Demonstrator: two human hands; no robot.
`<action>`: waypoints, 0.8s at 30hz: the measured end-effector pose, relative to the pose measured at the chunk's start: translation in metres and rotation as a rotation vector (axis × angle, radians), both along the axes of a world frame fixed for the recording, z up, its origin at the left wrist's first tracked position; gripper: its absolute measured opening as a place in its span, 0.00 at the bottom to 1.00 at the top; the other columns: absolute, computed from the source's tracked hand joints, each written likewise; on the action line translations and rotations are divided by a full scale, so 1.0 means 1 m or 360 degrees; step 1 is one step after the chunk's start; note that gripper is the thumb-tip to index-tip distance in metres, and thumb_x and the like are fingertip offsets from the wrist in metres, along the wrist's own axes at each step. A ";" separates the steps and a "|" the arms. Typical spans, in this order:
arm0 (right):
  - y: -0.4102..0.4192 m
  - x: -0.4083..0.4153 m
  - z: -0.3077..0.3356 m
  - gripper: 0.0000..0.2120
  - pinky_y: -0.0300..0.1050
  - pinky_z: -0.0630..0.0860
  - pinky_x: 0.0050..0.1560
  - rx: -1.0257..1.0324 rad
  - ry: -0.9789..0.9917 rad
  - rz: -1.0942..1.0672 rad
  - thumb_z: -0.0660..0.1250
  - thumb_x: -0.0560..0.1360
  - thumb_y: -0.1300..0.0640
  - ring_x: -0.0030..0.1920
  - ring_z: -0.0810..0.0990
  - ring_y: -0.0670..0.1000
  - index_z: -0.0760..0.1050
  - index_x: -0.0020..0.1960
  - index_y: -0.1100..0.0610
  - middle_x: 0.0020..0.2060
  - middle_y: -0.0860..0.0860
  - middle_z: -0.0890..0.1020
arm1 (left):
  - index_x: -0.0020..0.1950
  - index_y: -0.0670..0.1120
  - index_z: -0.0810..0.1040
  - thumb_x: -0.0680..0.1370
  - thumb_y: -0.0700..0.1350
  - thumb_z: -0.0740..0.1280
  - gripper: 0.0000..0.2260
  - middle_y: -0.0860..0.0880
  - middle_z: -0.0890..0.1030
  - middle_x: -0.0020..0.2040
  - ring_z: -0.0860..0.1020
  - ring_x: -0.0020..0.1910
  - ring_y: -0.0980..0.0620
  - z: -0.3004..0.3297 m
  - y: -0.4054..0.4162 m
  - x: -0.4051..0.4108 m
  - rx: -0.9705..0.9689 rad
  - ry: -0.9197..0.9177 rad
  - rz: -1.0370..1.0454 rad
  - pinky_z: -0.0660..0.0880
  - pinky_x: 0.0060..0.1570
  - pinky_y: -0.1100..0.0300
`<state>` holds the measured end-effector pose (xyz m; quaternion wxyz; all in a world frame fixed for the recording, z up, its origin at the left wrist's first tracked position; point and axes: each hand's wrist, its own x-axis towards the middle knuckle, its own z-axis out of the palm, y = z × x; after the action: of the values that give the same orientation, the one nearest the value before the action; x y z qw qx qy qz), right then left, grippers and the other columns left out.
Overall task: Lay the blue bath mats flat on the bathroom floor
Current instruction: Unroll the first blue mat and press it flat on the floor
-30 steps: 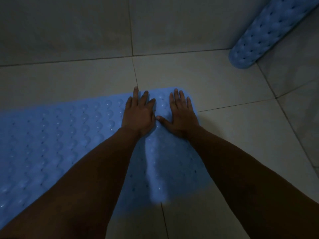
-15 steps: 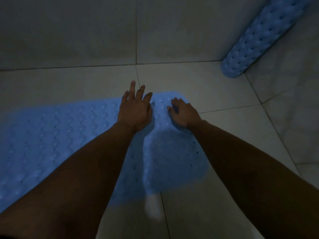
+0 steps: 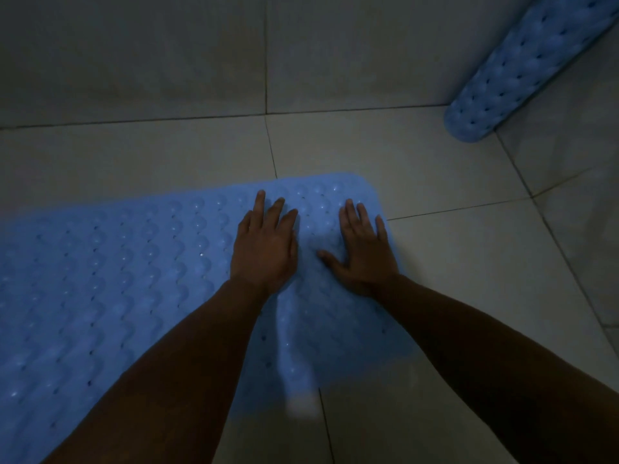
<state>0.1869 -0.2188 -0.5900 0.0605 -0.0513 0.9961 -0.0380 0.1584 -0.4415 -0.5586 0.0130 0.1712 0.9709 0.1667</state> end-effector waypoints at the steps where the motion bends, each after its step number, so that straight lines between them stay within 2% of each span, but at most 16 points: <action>1: 0.000 -0.002 0.004 0.45 0.61 0.43 0.79 -0.0030 -0.0088 0.0011 0.46 0.77 0.27 0.82 0.42 0.53 0.45 0.82 0.57 0.82 0.52 0.46 | 0.76 0.45 0.70 0.83 0.51 0.53 0.24 0.43 0.66 0.79 0.52 0.82 0.39 -0.001 0.001 0.001 -0.0009 -0.0010 0.0004 0.62 0.74 0.40; 4: 0.003 -0.021 0.033 0.40 0.60 0.42 0.80 -0.0183 -0.0521 -0.0015 0.47 0.81 0.32 0.81 0.40 0.53 0.43 0.82 0.56 0.82 0.52 0.42 | 0.77 0.46 0.68 0.83 0.49 0.55 0.22 0.44 0.65 0.80 0.51 0.82 0.41 0.001 0.007 0.004 0.0007 -0.0094 0.0037 0.60 0.76 0.41; 5: 0.004 -0.030 0.050 0.37 0.58 0.45 0.80 -0.0240 -0.0665 -0.0051 0.48 0.82 0.35 0.81 0.44 0.54 0.46 0.82 0.57 0.82 0.53 0.44 | 0.77 0.46 0.68 0.83 0.49 0.56 0.22 0.44 0.65 0.80 0.52 0.82 0.41 0.004 0.011 0.005 0.0036 -0.0111 0.0052 0.59 0.76 0.41; 6: 0.005 -0.040 0.067 0.33 0.54 0.51 0.79 -0.0310 -0.0731 -0.0093 0.49 0.84 0.39 0.81 0.51 0.56 0.54 0.81 0.58 0.81 0.55 0.51 | 0.77 0.46 0.69 0.83 0.49 0.56 0.22 0.44 0.65 0.80 0.53 0.82 0.41 0.007 0.017 0.006 0.0061 -0.0116 0.0059 0.59 0.76 0.41; 8: 0.007 -0.054 0.092 0.24 0.50 0.65 0.71 -0.0503 -0.0564 -0.0225 0.52 0.85 0.46 0.73 0.69 0.60 0.73 0.70 0.61 0.74 0.61 0.70 | 0.78 0.46 0.67 0.82 0.49 0.54 0.24 0.43 0.64 0.80 0.52 0.82 0.40 0.006 0.031 0.008 0.0065 -0.0125 0.0021 0.59 0.76 0.41; 9: 0.007 -0.059 0.099 0.21 0.50 0.68 0.68 -0.0595 -0.0397 -0.0273 0.53 0.85 0.49 0.69 0.73 0.61 0.77 0.65 0.61 0.69 0.61 0.76 | 0.79 0.46 0.65 0.82 0.50 0.54 0.25 0.43 0.61 0.81 0.50 0.82 0.40 0.004 0.040 0.008 0.0032 -0.0152 -0.0027 0.57 0.77 0.41; 10: 0.008 -0.062 0.102 0.20 0.50 0.69 0.68 -0.0668 -0.0258 -0.0299 0.55 0.85 0.50 0.68 0.75 0.61 0.78 0.65 0.60 0.67 0.60 0.78 | 0.81 0.47 0.60 0.83 0.52 0.53 0.26 0.43 0.56 0.83 0.47 0.83 0.40 -0.001 0.049 0.009 -0.0021 -0.0199 -0.0081 0.53 0.79 0.40; 12: 0.009 -0.066 0.101 0.19 0.49 0.67 0.72 -0.0738 -0.0095 -0.0291 0.57 0.84 0.51 0.71 0.73 0.58 0.75 0.70 0.58 0.69 0.58 0.76 | 0.84 0.50 0.49 0.84 0.60 0.50 0.31 0.44 0.44 0.84 0.39 0.82 0.40 -0.014 0.063 0.012 -0.0149 -0.0282 -0.0170 0.43 0.79 0.38; 14: 0.015 -0.071 0.093 0.20 0.49 0.67 0.73 -0.0745 0.0016 -0.0258 0.57 0.84 0.50 0.71 0.73 0.57 0.74 0.71 0.58 0.69 0.57 0.77 | 0.84 0.52 0.43 0.81 0.69 0.46 0.36 0.44 0.40 0.84 0.36 0.81 0.39 -0.028 0.070 0.018 -0.0255 -0.0212 -0.0218 0.39 0.78 0.35; 18: 0.025 -0.077 0.071 0.20 0.49 0.73 0.65 -0.0830 0.0352 -0.0171 0.57 0.81 0.50 0.62 0.79 0.59 0.80 0.63 0.61 0.60 0.60 0.82 | 0.84 0.52 0.45 0.79 0.73 0.44 0.39 0.44 0.44 0.84 0.39 0.82 0.38 -0.045 0.068 0.026 -0.0286 -0.0026 -0.0194 0.42 0.77 0.33; 21: 0.034 -0.076 0.056 0.15 0.47 0.73 0.60 -0.0788 0.0584 -0.0076 0.60 0.82 0.55 0.55 0.80 0.61 0.81 0.56 0.64 0.52 0.62 0.83 | 0.84 0.52 0.47 0.79 0.73 0.44 0.39 0.44 0.45 0.84 0.39 0.82 0.39 -0.044 0.068 0.025 -0.0265 -0.0041 -0.0209 0.43 0.77 0.33; 24: 0.036 -0.071 0.049 0.15 0.48 0.74 0.60 -0.0767 0.0606 -0.0077 0.60 0.82 0.54 0.54 0.80 0.60 0.81 0.55 0.63 0.51 0.60 0.83 | 0.84 0.53 0.48 0.78 0.73 0.44 0.39 0.44 0.44 0.84 0.38 0.82 0.40 -0.041 0.068 0.026 -0.0254 -0.0129 -0.0221 0.41 0.77 0.34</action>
<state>0.1156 -0.1830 -0.5412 -0.1422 -0.0466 0.9527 -0.2644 0.1841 -0.3739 -0.5992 0.0774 0.2295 0.9656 0.0943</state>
